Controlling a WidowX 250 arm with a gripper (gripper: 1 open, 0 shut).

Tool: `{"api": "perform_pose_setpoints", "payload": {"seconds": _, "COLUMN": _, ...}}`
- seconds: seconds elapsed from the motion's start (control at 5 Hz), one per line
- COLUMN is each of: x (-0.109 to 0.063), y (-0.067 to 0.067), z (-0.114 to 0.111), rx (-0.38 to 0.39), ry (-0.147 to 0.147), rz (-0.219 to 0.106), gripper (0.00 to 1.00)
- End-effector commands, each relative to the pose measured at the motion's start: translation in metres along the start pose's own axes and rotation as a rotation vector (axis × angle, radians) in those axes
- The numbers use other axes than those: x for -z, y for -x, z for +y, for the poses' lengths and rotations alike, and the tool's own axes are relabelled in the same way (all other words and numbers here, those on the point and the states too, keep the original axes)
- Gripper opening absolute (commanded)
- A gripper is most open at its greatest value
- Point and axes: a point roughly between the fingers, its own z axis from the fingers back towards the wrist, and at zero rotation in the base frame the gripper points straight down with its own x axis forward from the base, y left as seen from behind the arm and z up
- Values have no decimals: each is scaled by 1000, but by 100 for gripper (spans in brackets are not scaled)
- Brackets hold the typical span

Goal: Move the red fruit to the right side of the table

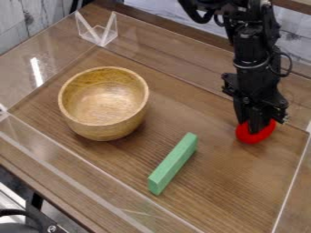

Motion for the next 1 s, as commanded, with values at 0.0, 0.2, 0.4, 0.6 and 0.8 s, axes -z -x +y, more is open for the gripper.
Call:
{"api": "perform_pose_setpoints", "payload": {"seconds": 0.0, "x": -15, "y": -14, "z": 9, "rx": -20, "ry": -21, "rz": -36, "gripper": 0}}
{"api": "perform_pose_setpoints", "payload": {"seconds": 0.2, "x": -18, "y": -16, "z": 17, "rx": -45, "ry": -28, "rz": -31, "gripper": 0}}
{"api": "perform_pose_setpoints", "payload": {"seconds": 0.4, "x": -15, "y": -15, "z": 15, "rx": -71, "ry": -30, "rz": -30, "gripper": 0}}
{"api": "perform_pose_setpoints", "payload": {"seconds": 0.6, "x": -11, "y": -14, "z": 10, "rx": -91, "ry": -26, "rz": -27, "gripper": 0}}
{"api": "perform_pose_setpoints", "payload": {"seconds": 0.8, "x": -5, "y": -4, "z": 15, "rx": -127, "ry": -32, "rz": -27, "gripper": 100}}
